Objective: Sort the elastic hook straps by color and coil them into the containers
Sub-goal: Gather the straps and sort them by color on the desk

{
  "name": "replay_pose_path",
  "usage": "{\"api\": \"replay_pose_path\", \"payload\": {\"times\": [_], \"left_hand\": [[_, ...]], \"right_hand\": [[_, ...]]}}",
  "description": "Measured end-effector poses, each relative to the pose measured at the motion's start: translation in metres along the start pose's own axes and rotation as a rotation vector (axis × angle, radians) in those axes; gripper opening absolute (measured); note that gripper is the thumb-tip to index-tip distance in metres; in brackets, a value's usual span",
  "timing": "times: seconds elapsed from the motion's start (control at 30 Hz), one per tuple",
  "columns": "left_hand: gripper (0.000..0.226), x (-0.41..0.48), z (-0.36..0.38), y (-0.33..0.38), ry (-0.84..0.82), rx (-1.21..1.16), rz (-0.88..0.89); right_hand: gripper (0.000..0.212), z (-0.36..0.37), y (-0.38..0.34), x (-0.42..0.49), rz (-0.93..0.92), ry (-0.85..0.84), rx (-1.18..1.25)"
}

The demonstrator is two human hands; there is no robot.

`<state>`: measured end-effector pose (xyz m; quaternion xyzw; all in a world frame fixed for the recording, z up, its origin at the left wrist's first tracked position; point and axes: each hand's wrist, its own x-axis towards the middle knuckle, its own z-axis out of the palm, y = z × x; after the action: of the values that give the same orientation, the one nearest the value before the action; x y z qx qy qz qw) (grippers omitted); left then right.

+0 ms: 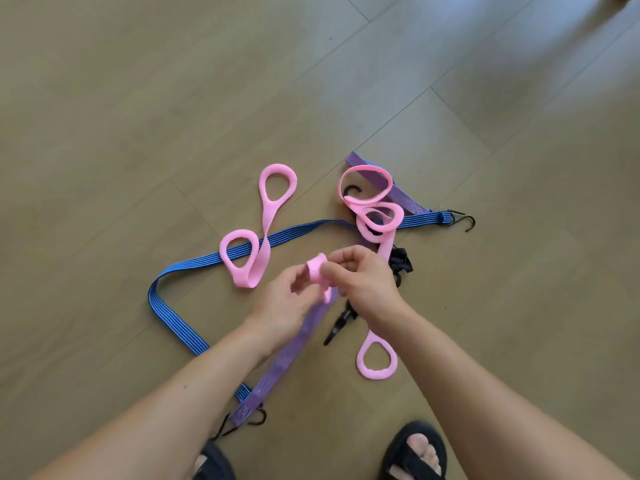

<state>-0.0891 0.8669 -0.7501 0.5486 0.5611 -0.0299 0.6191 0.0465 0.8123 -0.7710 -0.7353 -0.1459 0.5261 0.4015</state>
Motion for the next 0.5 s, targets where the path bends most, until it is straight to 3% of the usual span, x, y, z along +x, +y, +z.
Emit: {"api": "replay_pose_path", "payload": {"times": [0.07,0.13,0.27,0.5], "left_hand": [[0.011,-0.005,0.0,0.006,0.028,-0.077,0.019],[0.018,-0.011,-0.002,0.012,0.071,-0.049,0.044],[0.031,-0.011,-0.006,0.012,0.146,0.099,0.09],[0.018,0.01,0.008,0.0,0.153,0.215,0.247]], "right_hand": [[0.012,-0.002,-0.008,-0.019,-0.044,-0.067,0.059],[0.017,-0.01,-0.006,-0.029,-0.052,-0.048,0.025],[0.012,-0.029,0.023,-0.014,0.097,0.181,-0.308],[0.043,-0.035,0.062,0.066,0.355,0.425,-0.694]]}}
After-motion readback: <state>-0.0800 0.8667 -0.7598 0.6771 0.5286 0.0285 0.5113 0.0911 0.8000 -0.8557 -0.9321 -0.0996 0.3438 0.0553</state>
